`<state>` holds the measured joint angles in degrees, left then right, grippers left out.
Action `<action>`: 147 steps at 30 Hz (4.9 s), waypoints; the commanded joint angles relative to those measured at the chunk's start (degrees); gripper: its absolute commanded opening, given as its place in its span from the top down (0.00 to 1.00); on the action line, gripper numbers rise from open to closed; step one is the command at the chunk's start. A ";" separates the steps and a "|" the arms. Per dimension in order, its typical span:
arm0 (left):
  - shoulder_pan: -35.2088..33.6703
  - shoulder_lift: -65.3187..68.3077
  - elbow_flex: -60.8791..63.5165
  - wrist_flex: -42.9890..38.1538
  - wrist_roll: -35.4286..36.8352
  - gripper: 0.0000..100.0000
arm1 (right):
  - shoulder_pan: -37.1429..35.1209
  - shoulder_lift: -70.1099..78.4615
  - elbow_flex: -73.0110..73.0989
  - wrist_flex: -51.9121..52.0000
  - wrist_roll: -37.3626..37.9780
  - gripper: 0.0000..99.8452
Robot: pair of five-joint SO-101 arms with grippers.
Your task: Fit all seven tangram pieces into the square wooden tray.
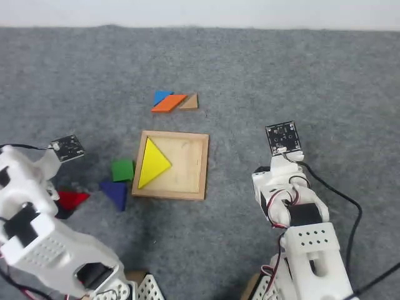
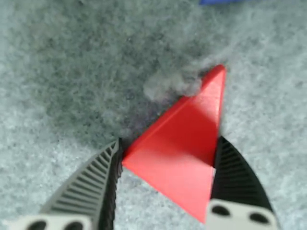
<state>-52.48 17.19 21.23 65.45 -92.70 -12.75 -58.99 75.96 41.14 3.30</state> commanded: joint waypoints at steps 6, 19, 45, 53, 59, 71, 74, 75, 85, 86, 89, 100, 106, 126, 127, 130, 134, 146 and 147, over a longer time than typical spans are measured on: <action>-1.93 0.18 3.38 -4.92 13.89 0.99 | 0.13 -1.80 -0.70 -1.19 0.88 0.99; 3.16 -0.35 3.65 8.97 -1.93 0.99 | 0.22 -1.80 -0.70 -1.19 0.88 0.99; 7.30 -5.98 -15.78 23.65 -25.93 0.99 | 0.22 -1.80 -0.79 -1.19 0.88 0.99; 16.79 -5.19 -16.22 31.91 -31.38 0.99 | 0.22 -1.80 -0.79 -1.19 0.88 0.99; 30.24 -4.92 -17.01 29.63 -30.33 0.99 | 0.22 -1.80 -0.79 -1.19 0.88 0.99; 46.42 -4.66 -17.89 17.14 28.48 0.99 | 0.22 -1.80 -0.79 -1.19 2.73 0.99; 45.98 -4.66 -17.89 14.86 44.04 0.99 | 0.22 -1.80 -0.79 -1.19 2.73 0.99; 45.71 -4.66 -17.89 14.24 44.31 0.99 | 0.22 -1.80 -0.79 -1.10 2.81 0.99; 48.88 -4.75 -17.80 22.42 43.69 0.99 | 0.22 -1.89 -0.79 -1.01 2.81 0.99; 48.97 -4.75 -17.80 22.77 43.69 0.99 | 0.22 -1.89 -0.79 -0.92 2.81 0.99; 50.20 -4.66 -17.19 20.57 50.90 0.99 | 0.22 -1.89 -0.79 -0.92 2.81 0.99; 50.37 -5.01 -17.01 16.18 97.67 0.99 | 0.13 -1.89 -0.79 -0.75 2.81 0.99; 50.55 -4.92 -16.92 16.88 124.84 0.99 | 0.13 -1.89 -0.79 -0.75 2.81 0.99; 50.64 -4.84 -16.40 14.24 151.38 0.99 | -0.13 -1.89 -0.79 -0.75 2.81 0.99; 50.64 -4.75 -16.04 14.24 154.81 0.99 | -0.13 -1.89 -0.79 -0.66 2.81 0.99; 50.73 -4.66 -14.02 13.80 164.31 0.99 | -0.04 -1.89 -0.79 -0.66 2.81 0.99; 51.43 -4.75 -11.82 9.14 169.93 0.99 | -0.04 -1.89 -0.79 -0.66 2.81 0.99; 60.92 -5.19 -8.22 9.32 176.62 0.99 | -1.80 -1.45 -0.18 -6.37 2.29 0.99; 61.36 -5.19 -8.40 9.32 176.62 0.99 | -2.33 -1.45 0.97 -9.36 2.29 0.99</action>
<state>6.33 12.97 13.58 74.77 83.12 -12.92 -58.99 76.31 38.07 5.32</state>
